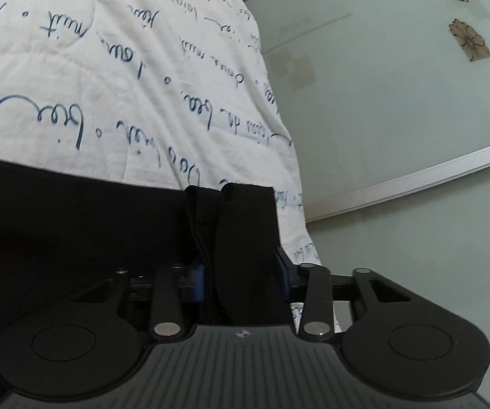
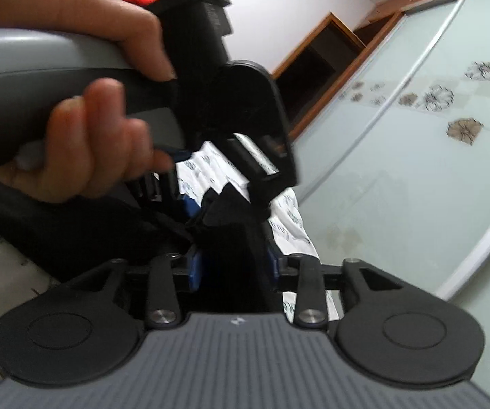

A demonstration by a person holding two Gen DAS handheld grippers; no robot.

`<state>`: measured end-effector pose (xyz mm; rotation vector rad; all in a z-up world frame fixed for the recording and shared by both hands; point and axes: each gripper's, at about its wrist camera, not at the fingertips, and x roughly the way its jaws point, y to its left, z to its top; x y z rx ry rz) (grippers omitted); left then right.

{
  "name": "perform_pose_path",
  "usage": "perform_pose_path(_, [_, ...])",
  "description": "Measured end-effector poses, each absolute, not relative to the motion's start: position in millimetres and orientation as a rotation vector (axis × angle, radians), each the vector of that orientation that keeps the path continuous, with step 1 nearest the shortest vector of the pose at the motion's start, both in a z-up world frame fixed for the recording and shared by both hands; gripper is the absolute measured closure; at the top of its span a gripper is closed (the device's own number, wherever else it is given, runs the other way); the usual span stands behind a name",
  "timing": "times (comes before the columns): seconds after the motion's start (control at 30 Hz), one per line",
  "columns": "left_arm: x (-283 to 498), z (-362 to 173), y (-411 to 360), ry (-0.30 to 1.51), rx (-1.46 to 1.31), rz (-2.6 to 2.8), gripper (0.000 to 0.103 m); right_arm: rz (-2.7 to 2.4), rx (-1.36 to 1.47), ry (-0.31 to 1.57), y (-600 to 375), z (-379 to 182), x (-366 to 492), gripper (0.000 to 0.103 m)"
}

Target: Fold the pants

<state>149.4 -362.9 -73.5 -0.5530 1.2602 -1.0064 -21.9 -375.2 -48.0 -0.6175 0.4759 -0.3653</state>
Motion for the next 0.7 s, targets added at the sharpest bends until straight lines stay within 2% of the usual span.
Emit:
perform_pose_path(0.07, [148,-74,-364,1.255,-0.545,-1.012,0.071,-0.374,-0.594,0.506,-379,-48,-19,0.066])
perform_pose_path(0.13, [148,-73,-365,1.250,-0.547,-1.023,0.071,-0.367,-0.570,0.538,-382,-49,-16,0.070])
perform_pose_path(0.17, [147,-72,-366,1.243,-0.545,-1.022,0.071,-0.358,-0.558,0.548,-383,-49,-16,0.074])
perform_pose_path(0.2, [147,-71,-366,1.237,-0.538,-1.021,0.071,-0.346,-0.547,0.555,-385,-49,-17,0.089])
perform_pose_path(0.23, [146,-71,-364,1.232,-0.536,-1.021,0.071,-0.337,-0.541,0.558,-385,-49,-17,0.096])
perform_pose_path(0.37, [148,-77,-358,1.256,-0.573,-0.994,0.069,-0.331,-0.542,0.521,-381,-45,-22,0.097])
perform_pose_path(0.43, [149,-79,-353,1.275,-0.600,-0.999,0.050,-0.340,-0.515,0.506,-383,-40,-23,0.097])
perform_pose_path(0.5, [148,-78,-352,1.265,-0.639,-1.014,0.035,-0.350,-0.463,0.489,-390,-36,-24,0.097])
perform_pose_path(0.53, [147,-74,-352,1.252,-0.636,-1.011,0.034,-0.349,-0.433,0.482,-392,-35,-31,0.097])
perform_pose_path(0.6, [144,-68,-356,1.218,-0.596,-1.028,0.036,-0.340,-0.387,0.463,-396,-29,-34,0.097])
perform_pose_path(0.67, [142,-66,-359,1.209,-0.575,-1.032,0.066,-0.329,-0.386,0.455,-395,-24,-35,0.097])
perform_pose_path(0.7, [142,-67,-359,1.224,-0.571,-1.034,0.085,-0.328,-0.390,0.456,-394,-25,-37,0.097])
